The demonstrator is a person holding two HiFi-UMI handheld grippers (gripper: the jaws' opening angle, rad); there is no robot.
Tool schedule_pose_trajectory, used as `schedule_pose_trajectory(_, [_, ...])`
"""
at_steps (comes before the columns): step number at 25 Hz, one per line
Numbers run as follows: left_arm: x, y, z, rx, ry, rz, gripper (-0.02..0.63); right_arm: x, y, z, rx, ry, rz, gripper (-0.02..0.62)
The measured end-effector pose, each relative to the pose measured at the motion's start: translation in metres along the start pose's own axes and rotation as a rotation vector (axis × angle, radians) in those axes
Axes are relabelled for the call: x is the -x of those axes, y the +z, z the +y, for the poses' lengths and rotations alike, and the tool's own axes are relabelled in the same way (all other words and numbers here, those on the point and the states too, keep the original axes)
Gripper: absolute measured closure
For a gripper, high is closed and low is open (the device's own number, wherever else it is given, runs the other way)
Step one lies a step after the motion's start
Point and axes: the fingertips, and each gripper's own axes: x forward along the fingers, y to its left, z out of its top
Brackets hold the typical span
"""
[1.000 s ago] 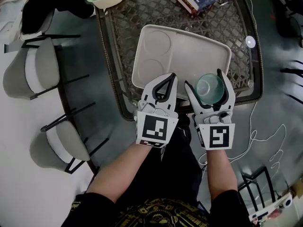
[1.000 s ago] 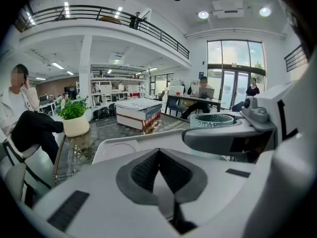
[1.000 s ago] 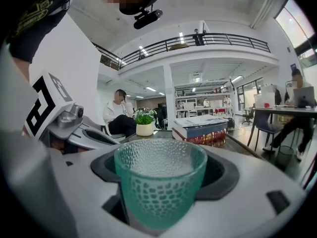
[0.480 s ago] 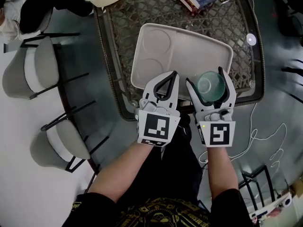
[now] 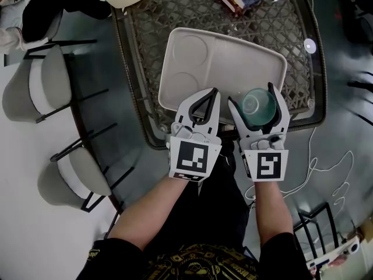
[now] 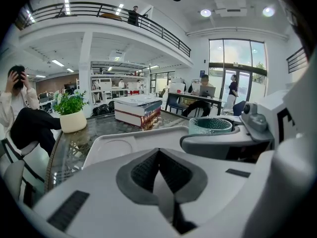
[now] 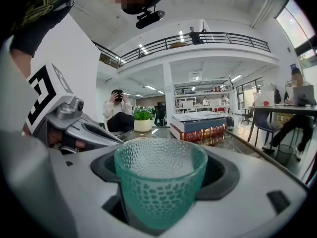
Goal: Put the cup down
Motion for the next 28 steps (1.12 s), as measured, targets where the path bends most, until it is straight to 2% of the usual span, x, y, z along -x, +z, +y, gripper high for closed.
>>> schedule_pose_trajectory(9, [0.000, -0.003, -0.003, -0.003, -0.003, 0.003, 0.618, 0.003, 0.000, 0.001, 0.004, 0.003, -0.018, 0.196])
schedule_pose_trajectory(18, [-0.001, -0.002, -0.007, -0.002, -0.010, 0.002, 0.618, 0.002, -0.006, 0.007, -0.049, 0.005, 0.025, 0.196])
schedule_pose_trajectory(28, [-0.003, -0.005, -0.007, -0.003, -0.019, 0.008, 0.618, 0.002, -0.019, 0.009, -0.051, 0.000, 0.081, 0.195])
